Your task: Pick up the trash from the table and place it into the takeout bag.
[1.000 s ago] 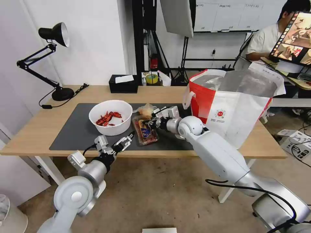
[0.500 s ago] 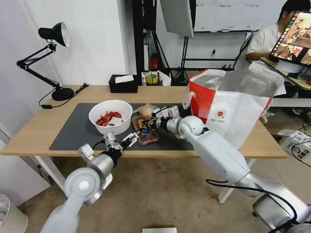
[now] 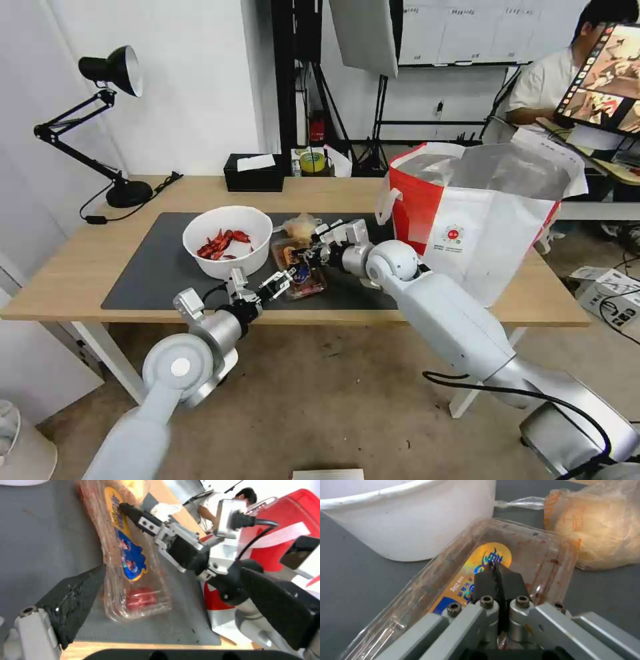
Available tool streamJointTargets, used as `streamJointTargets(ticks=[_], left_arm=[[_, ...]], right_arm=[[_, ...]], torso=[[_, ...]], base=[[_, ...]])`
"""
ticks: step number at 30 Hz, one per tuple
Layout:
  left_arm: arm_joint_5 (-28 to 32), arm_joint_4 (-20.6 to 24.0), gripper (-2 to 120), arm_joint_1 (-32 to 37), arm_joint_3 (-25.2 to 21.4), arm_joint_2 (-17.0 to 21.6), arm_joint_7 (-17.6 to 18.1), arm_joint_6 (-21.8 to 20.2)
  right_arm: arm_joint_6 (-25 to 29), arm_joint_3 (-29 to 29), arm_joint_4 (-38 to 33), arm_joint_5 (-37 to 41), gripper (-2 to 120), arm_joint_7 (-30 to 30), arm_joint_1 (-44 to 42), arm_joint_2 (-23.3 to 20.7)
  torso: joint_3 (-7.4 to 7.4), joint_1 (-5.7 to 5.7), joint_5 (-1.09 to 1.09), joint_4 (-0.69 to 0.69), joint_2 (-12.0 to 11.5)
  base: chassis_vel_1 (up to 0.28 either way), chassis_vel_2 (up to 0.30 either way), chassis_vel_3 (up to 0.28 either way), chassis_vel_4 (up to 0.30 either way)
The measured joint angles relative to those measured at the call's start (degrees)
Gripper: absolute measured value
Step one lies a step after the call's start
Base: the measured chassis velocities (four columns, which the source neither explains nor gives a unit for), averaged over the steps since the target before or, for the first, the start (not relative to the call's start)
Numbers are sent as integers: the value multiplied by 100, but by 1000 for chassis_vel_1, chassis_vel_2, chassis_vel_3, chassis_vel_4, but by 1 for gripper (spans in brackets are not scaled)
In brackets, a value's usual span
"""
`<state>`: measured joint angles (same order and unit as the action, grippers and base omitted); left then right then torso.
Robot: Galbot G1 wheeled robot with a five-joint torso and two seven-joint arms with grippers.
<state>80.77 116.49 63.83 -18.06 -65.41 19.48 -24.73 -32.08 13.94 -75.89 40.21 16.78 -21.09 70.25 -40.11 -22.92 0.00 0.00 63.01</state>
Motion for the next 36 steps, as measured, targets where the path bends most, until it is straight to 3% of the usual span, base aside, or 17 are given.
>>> streamJointTargets(ticks=[36], left_arm=[[-267,-506,100,-509,408,-77,421,49]], right_arm=[[-7,-138,-97,-5,0,-15,-99,-9]], torso=[[0,0,0,0,1]], base=[[0,0,0,0]])
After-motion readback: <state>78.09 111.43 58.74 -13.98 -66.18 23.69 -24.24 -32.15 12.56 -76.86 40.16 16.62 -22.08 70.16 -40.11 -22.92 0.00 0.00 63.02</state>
